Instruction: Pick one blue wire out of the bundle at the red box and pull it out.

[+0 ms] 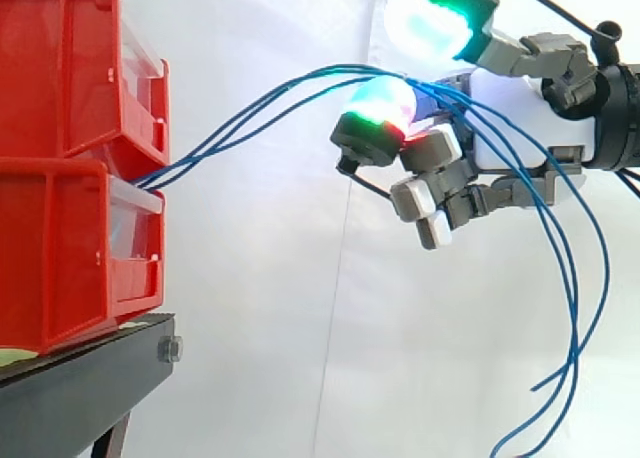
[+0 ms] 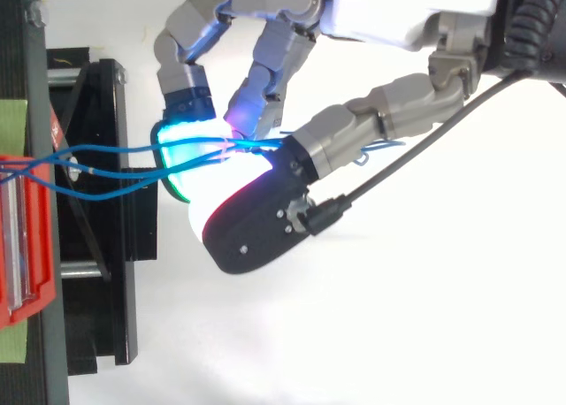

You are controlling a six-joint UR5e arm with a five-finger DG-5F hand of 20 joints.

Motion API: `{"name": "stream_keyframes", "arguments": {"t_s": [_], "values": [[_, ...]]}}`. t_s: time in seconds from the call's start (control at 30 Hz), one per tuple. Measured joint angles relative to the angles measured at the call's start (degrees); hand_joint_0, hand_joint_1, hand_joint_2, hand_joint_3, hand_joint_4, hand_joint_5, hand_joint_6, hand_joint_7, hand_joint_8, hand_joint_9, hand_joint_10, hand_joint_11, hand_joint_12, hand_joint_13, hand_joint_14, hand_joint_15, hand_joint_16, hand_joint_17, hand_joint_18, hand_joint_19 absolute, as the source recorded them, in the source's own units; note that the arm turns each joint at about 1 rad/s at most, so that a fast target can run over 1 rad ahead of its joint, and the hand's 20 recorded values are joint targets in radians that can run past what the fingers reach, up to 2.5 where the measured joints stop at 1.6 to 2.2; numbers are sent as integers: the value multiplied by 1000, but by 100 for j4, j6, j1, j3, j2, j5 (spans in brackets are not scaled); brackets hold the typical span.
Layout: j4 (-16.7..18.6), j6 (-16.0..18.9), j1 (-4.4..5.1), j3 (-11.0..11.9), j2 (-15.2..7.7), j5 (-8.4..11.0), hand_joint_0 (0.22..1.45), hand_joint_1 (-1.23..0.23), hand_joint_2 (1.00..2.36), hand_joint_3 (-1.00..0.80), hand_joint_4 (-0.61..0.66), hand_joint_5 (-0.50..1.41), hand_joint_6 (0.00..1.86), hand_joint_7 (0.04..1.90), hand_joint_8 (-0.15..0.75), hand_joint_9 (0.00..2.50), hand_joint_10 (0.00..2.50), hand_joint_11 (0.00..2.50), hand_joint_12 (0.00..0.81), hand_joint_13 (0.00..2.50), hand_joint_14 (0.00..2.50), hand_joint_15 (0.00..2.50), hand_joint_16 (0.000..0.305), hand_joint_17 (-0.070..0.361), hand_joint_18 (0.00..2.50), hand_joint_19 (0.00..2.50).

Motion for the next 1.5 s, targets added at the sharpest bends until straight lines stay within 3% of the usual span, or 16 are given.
{"name": "stream_keyframes", "arguments": {"t_s": [0.07,0.27,0.77,0.97,1.33,1.5], "values": [[0,0,-1,0,-1,0,460,-488,1000,-500,180,-113,902,1095,395,1207,17,782,466,1003,19,642,63,143,915,645],[1,-3,1,-1,-2,0,563,-552,1006,-422,187,-104,900,1169,380,1256,19,808,432,1022,22,653,55,123,894,680],[-25,0,-8,-1,-3,0,575,-634,1012,-325,183,-94,905,1173,384,1284,19,818,434,1049,24,661,53,120,929,660],[-27,0,-12,0,-3,0,598,-777,1010,-363,192,-110,910,1153,371,1222,19,834,425,1023,24,660,54,121,920,644],[-39,0,-32,-1,-4,-3,613,-875,1011,-348,170,-145,929,1069,349,1102,19,825,428,946,23,653,54,122,874,625],[-51,0,-49,-1,-5,-4,485,-682,1000,-500,188,-136,921,1040,380,1144,17,817,458,972,21,655,61,136,898,655]]}}
